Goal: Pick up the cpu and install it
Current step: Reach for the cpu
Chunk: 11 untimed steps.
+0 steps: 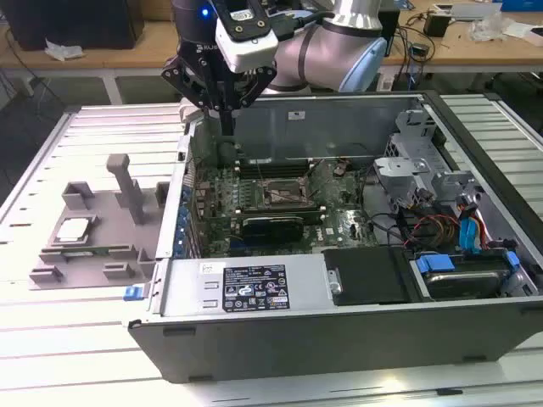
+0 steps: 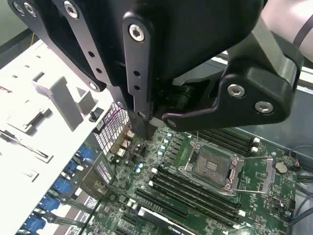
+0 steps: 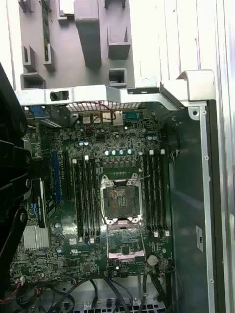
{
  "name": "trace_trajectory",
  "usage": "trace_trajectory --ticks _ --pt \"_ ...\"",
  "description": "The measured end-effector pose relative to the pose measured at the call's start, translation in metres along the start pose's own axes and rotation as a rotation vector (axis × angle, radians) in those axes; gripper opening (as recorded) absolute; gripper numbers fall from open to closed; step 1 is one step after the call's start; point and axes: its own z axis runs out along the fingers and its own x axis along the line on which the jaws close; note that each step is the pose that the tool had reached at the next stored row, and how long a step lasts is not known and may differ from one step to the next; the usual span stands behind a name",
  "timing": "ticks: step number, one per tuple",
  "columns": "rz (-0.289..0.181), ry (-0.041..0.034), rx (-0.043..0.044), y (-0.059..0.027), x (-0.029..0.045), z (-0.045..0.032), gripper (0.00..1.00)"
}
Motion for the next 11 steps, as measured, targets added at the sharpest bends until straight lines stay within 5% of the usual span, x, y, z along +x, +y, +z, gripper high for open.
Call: trace_trajectory --ticks 11 --pt "0.000 0.0000 0.0000 -0.0002 0.0025 -0.0001 0.11"
